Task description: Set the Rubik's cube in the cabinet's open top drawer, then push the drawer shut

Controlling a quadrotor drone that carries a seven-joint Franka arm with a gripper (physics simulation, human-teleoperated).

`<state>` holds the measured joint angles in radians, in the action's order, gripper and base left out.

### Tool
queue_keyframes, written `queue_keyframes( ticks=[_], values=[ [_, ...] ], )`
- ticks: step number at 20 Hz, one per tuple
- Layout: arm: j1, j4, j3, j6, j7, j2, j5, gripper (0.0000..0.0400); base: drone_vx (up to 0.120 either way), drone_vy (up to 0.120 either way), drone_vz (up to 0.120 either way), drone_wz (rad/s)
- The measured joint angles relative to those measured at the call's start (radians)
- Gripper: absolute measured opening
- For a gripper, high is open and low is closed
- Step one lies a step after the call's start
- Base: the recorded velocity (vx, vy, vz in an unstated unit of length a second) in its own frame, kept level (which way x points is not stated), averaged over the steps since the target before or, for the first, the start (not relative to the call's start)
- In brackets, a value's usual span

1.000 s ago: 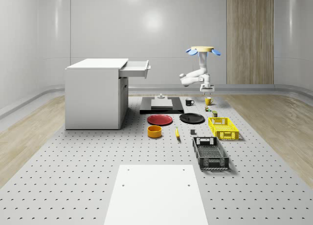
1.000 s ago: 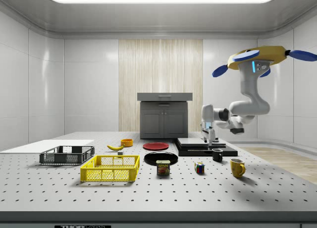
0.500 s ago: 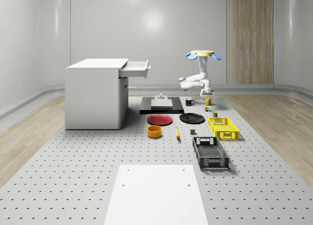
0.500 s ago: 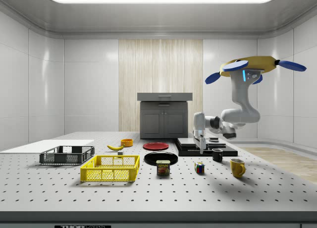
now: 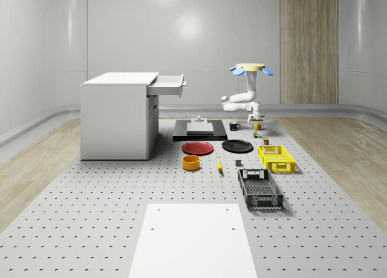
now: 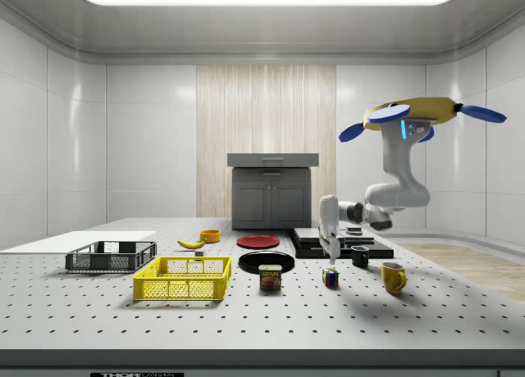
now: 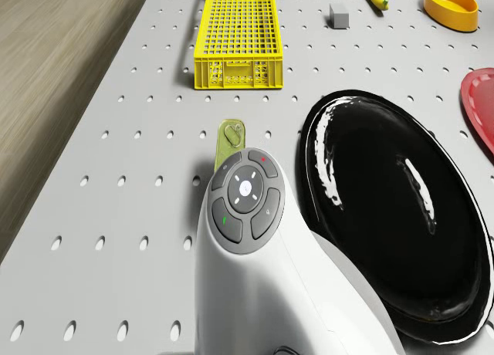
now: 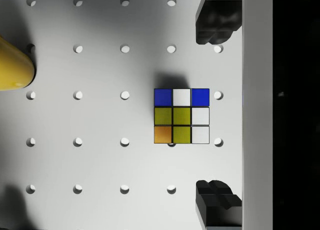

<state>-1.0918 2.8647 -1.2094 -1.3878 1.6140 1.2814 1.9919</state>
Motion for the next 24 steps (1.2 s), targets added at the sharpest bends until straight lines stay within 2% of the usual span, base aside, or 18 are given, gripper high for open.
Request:
queue_keyframes(
  ticks=[4,20,24],
  values=[
    [-0.003,-0.007,0.022,-0.024,0.0,0.016,0.018,0.04,0.0,-0.04,-0.12,0.0],
    [-0.023,-0.051,0.13,-0.117,-0.002,0.062,0.111,0.04,0.0,0.0,0.0,0.0],
    [-0.027,-0.058,0.144,-0.13,-0.002,0.067,0.123,0.0358,0.0,0.0,0.0,0.0]
  ],
)
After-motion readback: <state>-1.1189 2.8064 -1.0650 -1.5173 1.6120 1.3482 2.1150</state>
